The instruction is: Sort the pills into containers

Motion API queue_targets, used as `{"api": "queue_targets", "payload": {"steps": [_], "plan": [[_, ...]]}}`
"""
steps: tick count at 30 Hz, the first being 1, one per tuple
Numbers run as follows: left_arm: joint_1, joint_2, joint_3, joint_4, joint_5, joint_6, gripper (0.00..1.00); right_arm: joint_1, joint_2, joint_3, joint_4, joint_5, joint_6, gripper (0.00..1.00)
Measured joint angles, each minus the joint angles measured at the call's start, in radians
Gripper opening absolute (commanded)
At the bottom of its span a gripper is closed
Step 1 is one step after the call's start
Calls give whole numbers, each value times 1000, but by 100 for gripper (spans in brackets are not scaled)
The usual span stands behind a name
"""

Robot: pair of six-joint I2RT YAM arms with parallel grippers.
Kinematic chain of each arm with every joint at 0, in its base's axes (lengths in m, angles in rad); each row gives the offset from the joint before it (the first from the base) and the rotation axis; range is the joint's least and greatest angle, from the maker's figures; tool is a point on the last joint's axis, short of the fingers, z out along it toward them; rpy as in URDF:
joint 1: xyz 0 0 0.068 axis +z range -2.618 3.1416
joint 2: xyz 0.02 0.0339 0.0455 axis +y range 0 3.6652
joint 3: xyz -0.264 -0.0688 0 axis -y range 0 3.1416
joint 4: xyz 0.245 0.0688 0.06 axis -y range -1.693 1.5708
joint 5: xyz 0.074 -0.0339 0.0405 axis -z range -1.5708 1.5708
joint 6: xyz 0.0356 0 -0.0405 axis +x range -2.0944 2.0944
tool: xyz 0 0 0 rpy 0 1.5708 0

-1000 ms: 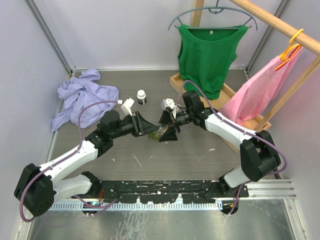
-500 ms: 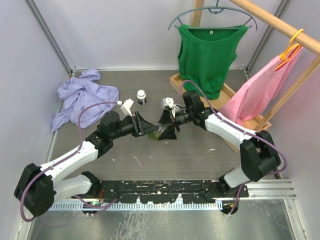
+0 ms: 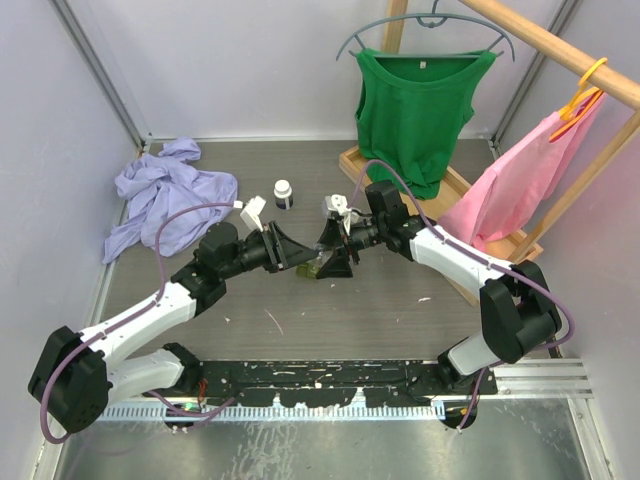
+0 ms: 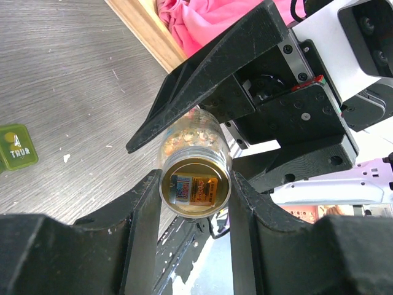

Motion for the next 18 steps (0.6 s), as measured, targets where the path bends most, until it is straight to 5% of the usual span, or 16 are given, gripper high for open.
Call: {"api": "queue_targets", "payload": {"steps": [2,5,7,16,18], "plan": [[0,0,0,0,0,-3,0,0,0,0,2,0,3,58],[0,0,0,2,0,-5,0,0,0,0,7,4,5,25],[0,0,0,3,0,-8,20,-1,0,0,8,3,9,2],[0,-62,0,-40,-26,33,99,-15,0,0,4,-46,17,1],[0,-122,0,-75,-43,65,98,-24,0,2,-11,-71,9,1]]}}
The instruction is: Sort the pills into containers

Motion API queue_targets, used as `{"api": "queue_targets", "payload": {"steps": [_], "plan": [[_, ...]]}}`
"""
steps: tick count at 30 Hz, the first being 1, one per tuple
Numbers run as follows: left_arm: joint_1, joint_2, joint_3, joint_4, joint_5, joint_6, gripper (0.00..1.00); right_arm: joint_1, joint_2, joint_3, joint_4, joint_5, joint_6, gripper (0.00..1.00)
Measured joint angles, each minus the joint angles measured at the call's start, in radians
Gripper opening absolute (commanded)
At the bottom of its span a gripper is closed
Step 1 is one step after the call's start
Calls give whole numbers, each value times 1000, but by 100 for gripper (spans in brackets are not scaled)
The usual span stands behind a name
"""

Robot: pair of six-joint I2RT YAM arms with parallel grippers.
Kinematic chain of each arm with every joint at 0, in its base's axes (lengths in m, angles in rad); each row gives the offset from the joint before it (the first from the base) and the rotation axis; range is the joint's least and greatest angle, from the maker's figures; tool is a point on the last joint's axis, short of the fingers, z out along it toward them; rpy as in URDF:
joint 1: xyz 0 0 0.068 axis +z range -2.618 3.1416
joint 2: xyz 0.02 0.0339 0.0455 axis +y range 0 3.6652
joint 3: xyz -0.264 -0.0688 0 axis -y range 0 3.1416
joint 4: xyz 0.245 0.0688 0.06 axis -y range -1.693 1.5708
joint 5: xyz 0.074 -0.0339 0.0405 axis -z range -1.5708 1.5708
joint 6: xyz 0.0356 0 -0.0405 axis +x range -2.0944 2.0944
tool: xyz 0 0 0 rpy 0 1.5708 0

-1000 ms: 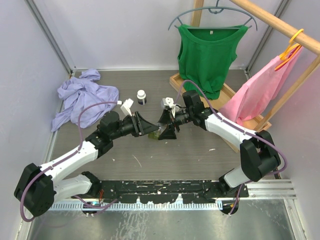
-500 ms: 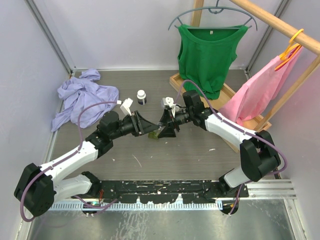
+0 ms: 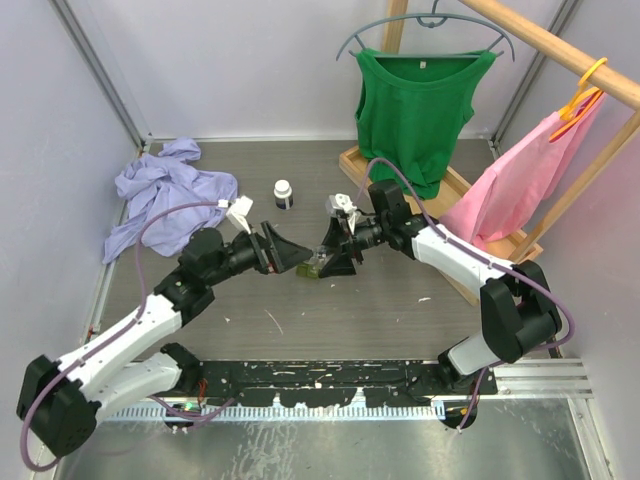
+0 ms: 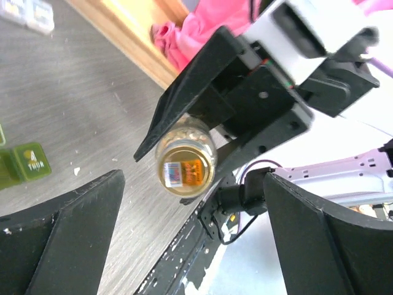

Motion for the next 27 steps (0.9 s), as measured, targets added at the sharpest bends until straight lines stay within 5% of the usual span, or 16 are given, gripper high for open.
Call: {"api": "queue_targets", "payload": {"steps": [10,21,27], "plan": [[0,-170,-84,109,26,211,98,-12,0,60,-253,-91,-243,1],[-37,-180,-130,257,248,700,100,-12,1,94,-475,-104,-505,1],[-72,-119,-81,220,294,857,89,-12,6,106,-525,-103,-561,1]]}}
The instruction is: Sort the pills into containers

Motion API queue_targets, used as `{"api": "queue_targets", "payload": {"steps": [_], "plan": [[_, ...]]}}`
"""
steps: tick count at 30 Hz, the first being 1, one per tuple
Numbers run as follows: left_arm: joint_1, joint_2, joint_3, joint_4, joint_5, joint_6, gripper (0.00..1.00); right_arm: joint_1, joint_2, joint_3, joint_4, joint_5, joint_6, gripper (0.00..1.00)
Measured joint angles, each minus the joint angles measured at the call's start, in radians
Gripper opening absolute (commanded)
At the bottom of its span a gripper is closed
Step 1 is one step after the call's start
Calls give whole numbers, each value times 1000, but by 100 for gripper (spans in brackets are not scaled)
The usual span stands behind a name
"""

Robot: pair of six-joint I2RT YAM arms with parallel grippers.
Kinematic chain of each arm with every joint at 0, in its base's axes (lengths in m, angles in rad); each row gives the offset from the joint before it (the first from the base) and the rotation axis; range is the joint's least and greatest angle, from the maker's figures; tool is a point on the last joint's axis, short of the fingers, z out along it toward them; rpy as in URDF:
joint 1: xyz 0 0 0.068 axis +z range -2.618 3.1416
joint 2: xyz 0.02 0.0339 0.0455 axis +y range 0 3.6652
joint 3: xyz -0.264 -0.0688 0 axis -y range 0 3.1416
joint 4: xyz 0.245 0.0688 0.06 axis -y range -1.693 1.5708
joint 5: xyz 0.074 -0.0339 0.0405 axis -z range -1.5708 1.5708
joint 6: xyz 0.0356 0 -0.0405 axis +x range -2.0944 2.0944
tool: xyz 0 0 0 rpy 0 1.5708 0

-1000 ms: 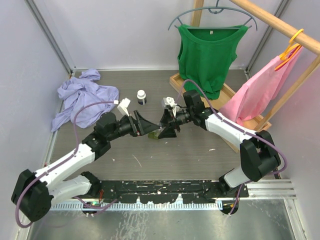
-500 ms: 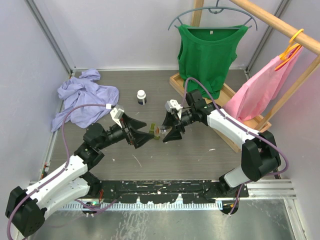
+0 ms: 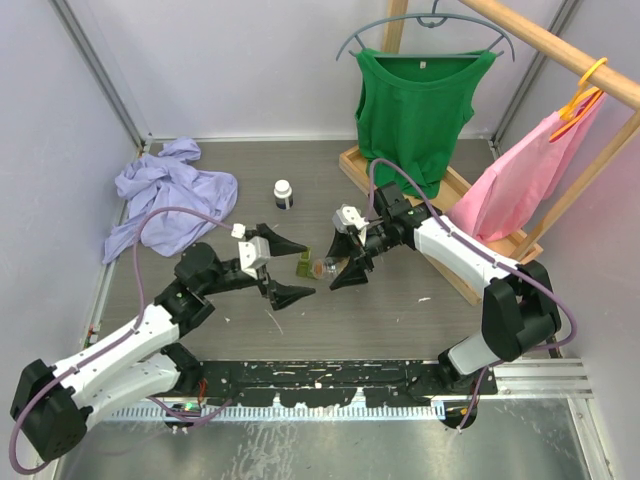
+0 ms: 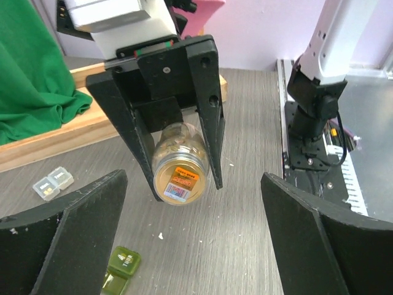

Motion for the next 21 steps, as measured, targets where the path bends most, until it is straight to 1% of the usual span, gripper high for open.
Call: {"api": "queue_targets", "payload": {"steps": [2,7,9,12,21], "plan": [[-16,27,13,-17,5,36,82,0,1,2,-5,0,-8,1],[-61,101,66,-58,-5,96,79,0,3,2,-14,1,-20,1],[-86,120,77,-67,-24,122,76,0,3,2,-19,1,-25,1],[-107,132,77,-80,-47,142,69,0,3,2,-23,1,-29,1],[-124,140,77,-117,-113,175,62,0,3,2,-34,1,-30,1]]}}
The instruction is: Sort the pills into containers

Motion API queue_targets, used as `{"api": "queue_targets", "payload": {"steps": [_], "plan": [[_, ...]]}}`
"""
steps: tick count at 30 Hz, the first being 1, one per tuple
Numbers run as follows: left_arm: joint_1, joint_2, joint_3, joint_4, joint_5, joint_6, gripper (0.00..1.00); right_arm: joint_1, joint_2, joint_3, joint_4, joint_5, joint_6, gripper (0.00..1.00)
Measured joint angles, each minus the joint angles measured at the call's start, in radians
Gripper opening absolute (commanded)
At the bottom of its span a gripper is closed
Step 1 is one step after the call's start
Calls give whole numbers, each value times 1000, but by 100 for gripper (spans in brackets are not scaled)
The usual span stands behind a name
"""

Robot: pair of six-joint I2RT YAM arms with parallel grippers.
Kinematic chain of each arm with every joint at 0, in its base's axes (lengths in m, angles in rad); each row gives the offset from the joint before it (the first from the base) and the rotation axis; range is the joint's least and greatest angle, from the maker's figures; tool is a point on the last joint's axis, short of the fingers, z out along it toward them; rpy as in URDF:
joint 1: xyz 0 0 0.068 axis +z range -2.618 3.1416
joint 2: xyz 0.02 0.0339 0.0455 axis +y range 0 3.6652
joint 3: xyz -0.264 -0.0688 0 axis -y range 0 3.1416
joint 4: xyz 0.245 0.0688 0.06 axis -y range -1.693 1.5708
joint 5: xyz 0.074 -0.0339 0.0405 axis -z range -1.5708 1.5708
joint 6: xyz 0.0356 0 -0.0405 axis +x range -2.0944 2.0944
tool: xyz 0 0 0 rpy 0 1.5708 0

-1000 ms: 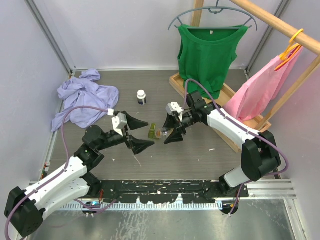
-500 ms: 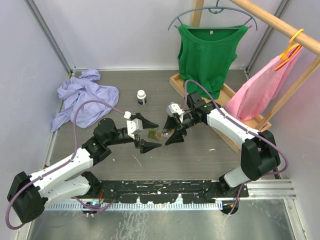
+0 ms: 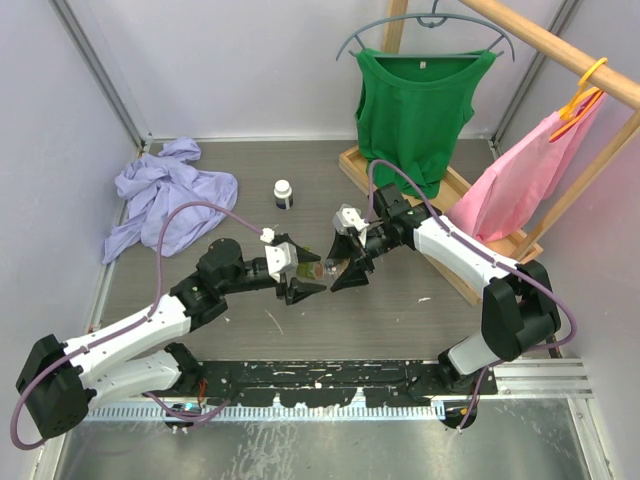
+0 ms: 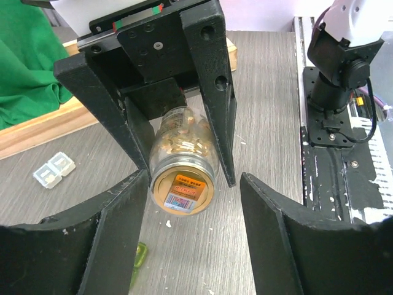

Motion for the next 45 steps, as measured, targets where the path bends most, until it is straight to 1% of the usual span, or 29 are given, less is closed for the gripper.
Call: {"api": "queue_targets", "payload": {"steps": [18,20,23,24,25,26,28,33,40,45], "plan": [[-1,23,9,-33,-49,1,37,-1,0,0,-5,0,0,1],[-1,26,15,-40,-50,-2,32,-2,1,0,-6,-1,0,1],[-1,28,18,-47,-52,-12,19,-2,3,1,-10,-1,0,1],[-1,28,19,-48,-53,-21,12,-2,5,1,-12,-2,0,1],[-1,28,19,-50,-56,-31,3,-2,6,1,-14,-2,1,1],[-1,28,19,-51,-59,-40,0,-2,7,1,-16,-2,1,1],[-2,28,19,-52,-65,-69,0,-2,7,1,-20,-2,4,1],[-3,25,31,-75,-130,-229,0,-2,13,4,-8,7,42,1],[-6,8,69,-192,-286,-570,0,0,13,6,74,42,159,1],[-6,-1,64,-207,-375,-828,0,1,15,12,126,62,229,1]]}}
